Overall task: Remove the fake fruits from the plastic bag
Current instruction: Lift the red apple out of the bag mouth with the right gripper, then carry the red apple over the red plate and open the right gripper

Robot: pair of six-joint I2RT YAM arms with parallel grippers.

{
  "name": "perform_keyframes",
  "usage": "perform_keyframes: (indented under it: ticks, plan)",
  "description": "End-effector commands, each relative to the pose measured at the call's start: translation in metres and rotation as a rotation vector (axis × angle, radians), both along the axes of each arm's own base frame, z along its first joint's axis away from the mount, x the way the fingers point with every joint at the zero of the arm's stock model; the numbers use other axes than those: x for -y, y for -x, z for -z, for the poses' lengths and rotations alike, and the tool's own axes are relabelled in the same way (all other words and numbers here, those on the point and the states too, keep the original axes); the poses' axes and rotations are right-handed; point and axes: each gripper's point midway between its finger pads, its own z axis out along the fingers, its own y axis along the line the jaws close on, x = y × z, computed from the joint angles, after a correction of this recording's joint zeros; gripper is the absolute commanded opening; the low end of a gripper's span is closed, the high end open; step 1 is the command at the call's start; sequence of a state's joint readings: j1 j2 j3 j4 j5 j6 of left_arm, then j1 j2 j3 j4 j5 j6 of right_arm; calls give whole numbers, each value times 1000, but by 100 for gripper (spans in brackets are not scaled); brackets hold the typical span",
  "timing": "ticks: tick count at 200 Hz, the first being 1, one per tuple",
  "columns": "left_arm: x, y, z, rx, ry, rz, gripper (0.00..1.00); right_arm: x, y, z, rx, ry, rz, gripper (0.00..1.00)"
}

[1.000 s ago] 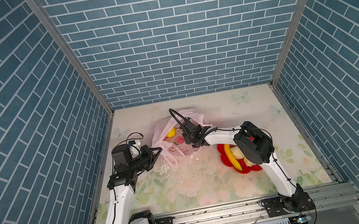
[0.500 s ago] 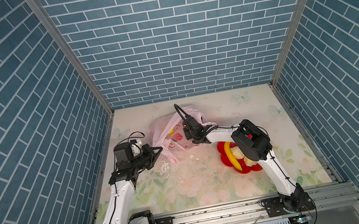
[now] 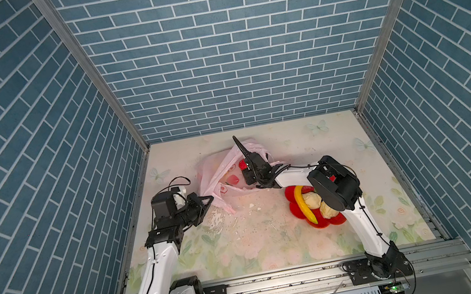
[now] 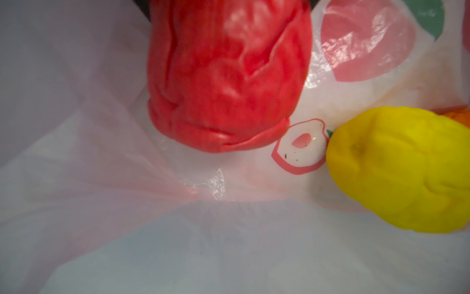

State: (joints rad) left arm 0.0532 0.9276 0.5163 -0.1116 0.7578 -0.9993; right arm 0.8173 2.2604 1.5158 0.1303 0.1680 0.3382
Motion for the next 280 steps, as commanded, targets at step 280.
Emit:
perform_keyframes:
  ticks: [280]
  plan:
    - [-17, 35, -14, 46, -122, -89, 3, 254, 218, -212, -46, 143, 219, 13]
